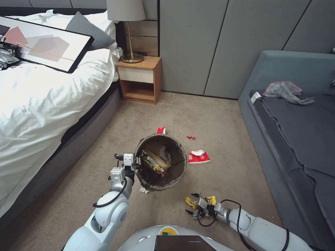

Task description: Pick up the trash bin, then pick up the garbage from the floor and place it into the trash bin.

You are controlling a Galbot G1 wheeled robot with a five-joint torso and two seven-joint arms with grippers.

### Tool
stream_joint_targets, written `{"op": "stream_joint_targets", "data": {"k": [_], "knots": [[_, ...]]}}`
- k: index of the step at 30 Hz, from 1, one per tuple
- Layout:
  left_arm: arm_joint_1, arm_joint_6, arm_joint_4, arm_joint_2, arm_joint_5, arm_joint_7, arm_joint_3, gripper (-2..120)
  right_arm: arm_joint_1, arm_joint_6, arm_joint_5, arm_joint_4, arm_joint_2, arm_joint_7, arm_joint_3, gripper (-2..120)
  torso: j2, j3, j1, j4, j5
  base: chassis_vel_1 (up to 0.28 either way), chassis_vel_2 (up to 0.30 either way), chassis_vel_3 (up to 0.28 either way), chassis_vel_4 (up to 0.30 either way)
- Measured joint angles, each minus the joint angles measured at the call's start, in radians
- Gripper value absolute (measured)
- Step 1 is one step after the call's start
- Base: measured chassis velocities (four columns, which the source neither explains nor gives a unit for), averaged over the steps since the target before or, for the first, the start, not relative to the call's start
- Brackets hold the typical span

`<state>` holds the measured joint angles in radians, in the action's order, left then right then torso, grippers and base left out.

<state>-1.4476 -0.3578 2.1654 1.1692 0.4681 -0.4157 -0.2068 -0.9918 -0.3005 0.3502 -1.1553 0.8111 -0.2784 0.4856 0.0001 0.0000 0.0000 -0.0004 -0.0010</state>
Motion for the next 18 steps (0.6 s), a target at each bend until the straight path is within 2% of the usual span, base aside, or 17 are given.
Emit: {"op": "stream_joint_targets", "data": {"k": [3, 7, 9, 10, 12, 15, 18], "knots": [[0.003, 0.000, -0.002, 0.000, 0.000, 0.000, 0.002, 0, -0.010, -0.004, -0.007, 0.001, 0.007, 0.000, -0.005, 78, 0.000, 0.000, 0.000, 0.0000, -0.0002, 0.000, 0.000, 0.000, 0.000], [0.003, 0.000, -0.002, -0.001, 0.000, 0.000, 0.002, 0, -0.014, -0.005, -0.010, 0.000, 0.008, 0.001, -0.007, 75, 0.000, 0.000, 0.000, 0.0000, -0.0001, 0.000, 0.000, 0.000, 0.000], [0.003, 0.000, -0.002, -0.003, 0.001, 0.000, 0.001, 0, -0.021, -0.006, -0.015, -0.011, 0.007, 0.006, -0.012, 65, 0.000, 0.000, 0.000, 0.0003, 0.0005, 0.000, 0.000, 0.000, 0.000], [0.003, 0.000, -0.002, -0.003, 0.001, 0.000, 0.001, 0, -0.021, -0.006, -0.015, -0.011, 0.007, 0.006, -0.012, 65, 0.000, 0.000, 0.000, 0.0003, 0.0005, 0.000, 0.000, 0.000, 0.000], [0.003, 0.000, -0.001, -0.003, 0.001, 0.000, 0.001, 0, -0.027, -0.006, -0.017, -0.022, 0.005, 0.016, -0.020, 59, 0.000, 0.000, 0.000, 0.0012, 0.0032, 0.000, 0.000, 0.000, 0.000], [0.003, 0.000, -0.001, -0.002, 0.001, -0.001, 0.001, 0, -0.031, -0.006, -0.018, -0.031, 0.002, 0.020, -0.024, 53, 0.000, 0.000, 0.000, 0.0015, 0.0030, 0.000, 0.000, 0.000, 0.000], [0.005, 0.000, -0.001, -0.002, 0.001, -0.001, 0.003, 0, -0.041, -0.002, -0.018, -0.050, -0.008, 0.026, -0.039, 41, 0.000, 0.000, 0.000, 0.0011, 0.0020, 0.000, 0.000, 0.000, 0.000]]}}
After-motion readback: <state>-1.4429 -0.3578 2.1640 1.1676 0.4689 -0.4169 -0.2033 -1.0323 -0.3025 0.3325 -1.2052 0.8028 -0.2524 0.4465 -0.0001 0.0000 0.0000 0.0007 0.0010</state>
